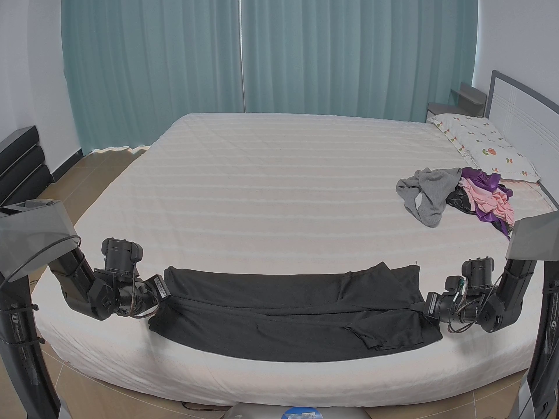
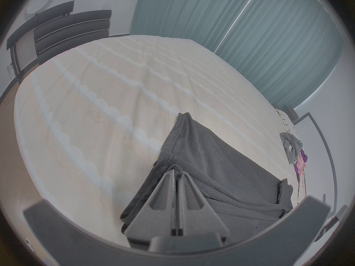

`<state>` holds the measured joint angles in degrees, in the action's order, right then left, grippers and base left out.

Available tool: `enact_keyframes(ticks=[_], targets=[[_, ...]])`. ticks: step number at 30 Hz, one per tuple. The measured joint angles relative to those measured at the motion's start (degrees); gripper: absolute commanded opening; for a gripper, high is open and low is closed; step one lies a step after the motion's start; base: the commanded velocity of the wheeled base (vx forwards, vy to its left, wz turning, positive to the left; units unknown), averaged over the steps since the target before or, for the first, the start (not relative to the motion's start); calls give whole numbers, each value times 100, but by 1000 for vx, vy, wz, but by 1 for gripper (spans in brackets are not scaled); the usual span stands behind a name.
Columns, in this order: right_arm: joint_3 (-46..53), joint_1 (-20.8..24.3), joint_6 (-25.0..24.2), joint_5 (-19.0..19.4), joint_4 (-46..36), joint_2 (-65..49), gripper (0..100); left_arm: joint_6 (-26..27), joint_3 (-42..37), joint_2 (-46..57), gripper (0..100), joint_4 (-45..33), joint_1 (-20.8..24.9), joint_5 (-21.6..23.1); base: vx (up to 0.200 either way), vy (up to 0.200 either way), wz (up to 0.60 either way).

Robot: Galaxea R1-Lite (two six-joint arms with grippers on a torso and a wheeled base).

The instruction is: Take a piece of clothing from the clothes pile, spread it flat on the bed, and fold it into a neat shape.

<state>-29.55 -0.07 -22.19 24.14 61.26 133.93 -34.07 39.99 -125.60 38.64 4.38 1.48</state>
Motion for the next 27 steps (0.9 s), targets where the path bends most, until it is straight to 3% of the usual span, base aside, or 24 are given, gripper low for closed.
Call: enact_keyframes(ticks=[16,27], targets=[[-148,-144,-444,6,333,-129,0,50,1,-28,0,-17,-30,-22,0,0,0],[-148,-105,-452,-49,380,30,0,46,78,-163,0,-11,-24,-20,0,0,0]])
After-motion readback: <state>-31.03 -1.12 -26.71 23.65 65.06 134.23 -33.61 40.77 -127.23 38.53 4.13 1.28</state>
